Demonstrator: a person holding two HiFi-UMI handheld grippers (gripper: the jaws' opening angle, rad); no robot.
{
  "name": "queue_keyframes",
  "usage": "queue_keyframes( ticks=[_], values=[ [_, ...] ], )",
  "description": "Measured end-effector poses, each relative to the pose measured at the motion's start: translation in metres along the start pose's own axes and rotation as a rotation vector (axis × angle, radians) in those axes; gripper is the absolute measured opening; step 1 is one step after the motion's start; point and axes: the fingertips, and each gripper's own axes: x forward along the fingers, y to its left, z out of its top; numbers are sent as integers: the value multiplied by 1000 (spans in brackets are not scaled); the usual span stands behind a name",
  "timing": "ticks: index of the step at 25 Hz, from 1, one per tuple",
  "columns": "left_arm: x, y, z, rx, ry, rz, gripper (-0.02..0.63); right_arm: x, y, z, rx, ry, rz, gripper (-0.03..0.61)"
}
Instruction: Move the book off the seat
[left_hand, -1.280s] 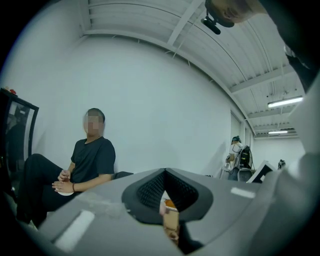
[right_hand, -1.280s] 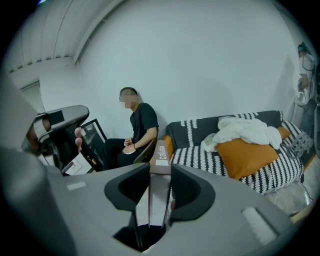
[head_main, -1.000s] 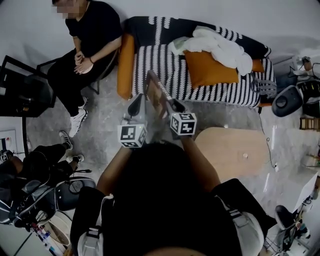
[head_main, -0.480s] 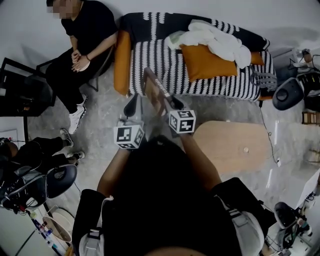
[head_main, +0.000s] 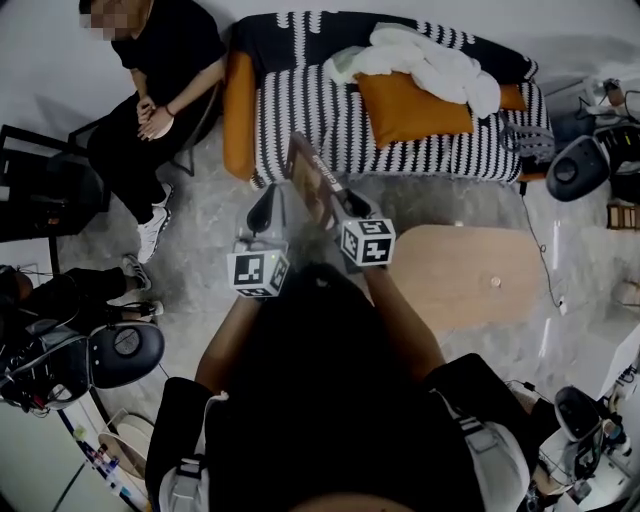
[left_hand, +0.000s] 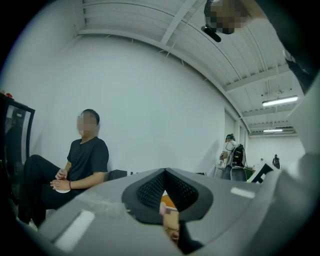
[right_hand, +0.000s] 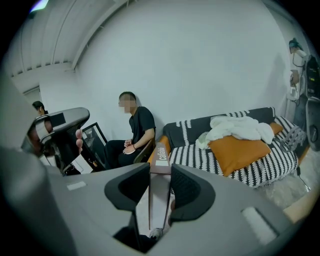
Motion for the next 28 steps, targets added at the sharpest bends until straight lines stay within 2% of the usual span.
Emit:
queue_keyframes(
  ticks=[10, 28],
  values=[
    [-16, 5, -1, -7, -4, -80, 6, -19, 10, -13, 26, -31, -86, 143],
    [-65, 15, -8, -26, 29, -275, 6, -52, 68, -49, 106, -86, -233, 143]
  ],
)
